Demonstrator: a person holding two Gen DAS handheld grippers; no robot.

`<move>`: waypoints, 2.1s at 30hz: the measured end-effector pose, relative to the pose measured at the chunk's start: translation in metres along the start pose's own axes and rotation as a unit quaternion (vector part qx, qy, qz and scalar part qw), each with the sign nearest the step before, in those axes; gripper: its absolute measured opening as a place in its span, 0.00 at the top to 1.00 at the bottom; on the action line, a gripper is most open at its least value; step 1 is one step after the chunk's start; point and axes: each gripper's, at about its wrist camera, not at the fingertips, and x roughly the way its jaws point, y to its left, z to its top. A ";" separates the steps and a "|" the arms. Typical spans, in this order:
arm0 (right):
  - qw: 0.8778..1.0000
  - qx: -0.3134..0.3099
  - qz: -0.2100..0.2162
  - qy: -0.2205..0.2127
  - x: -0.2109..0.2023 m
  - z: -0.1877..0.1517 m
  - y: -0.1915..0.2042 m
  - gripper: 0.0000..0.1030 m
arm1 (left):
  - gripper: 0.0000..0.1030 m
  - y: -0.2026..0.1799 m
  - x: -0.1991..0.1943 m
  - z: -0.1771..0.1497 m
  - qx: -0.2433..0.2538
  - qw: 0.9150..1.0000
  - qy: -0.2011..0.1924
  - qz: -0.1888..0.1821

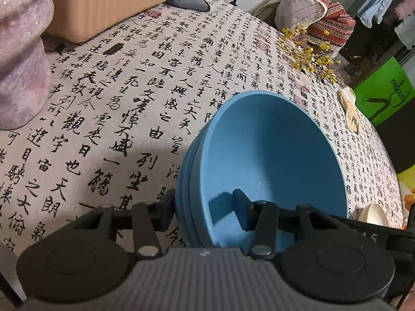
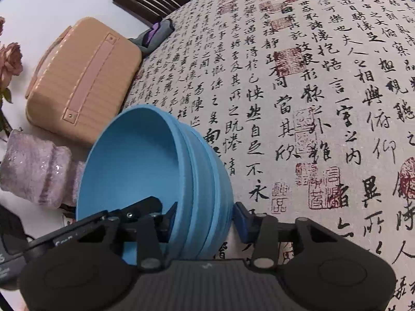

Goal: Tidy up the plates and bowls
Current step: 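Lift the stacked blue bowls with both grippers and carry toward the cream plates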

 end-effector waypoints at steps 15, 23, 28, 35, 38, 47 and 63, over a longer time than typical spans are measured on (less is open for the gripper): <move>1.000 0.003 -0.009 0.000 -0.014 -0.006 -0.007 0.65 | 0.54 -0.013 -0.002 -0.006 0.017 1.000 0.002 0.004; 1.000 -0.001 -0.009 -0.009 -0.033 -0.008 -0.014 0.65 | 0.54 -0.023 -0.007 -0.009 0.024 1.000 -0.004 -0.003; 1.000 0.000 -0.008 -0.013 -0.042 -0.009 -0.019 0.65 | 0.54 -0.029 -0.008 -0.011 0.029 1.000 -0.004 -0.004; 1.000 0.000 -0.008 -0.022 -0.058 -0.013 -0.026 0.65 | 0.54 -0.041 -0.012 -0.014 0.038 0.999 -0.010 -0.008; 1.000 0.001 -0.008 -0.024 -0.063 -0.014 -0.028 0.65 | 0.54 -0.045 -0.013 -0.015 0.042 0.999 -0.010 -0.010; 0.999 0.004 -0.006 -0.032 -0.076 -0.017 -0.032 0.65 | 0.54 -0.061 -0.017 -0.020 0.054 0.998 -0.013 -0.010; 0.999 0.008 -0.004 -0.046 -0.097 -0.018 -0.044 0.65 | 0.54 -0.091 -0.022 -0.029 0.070 0.997 -0.018 -0.014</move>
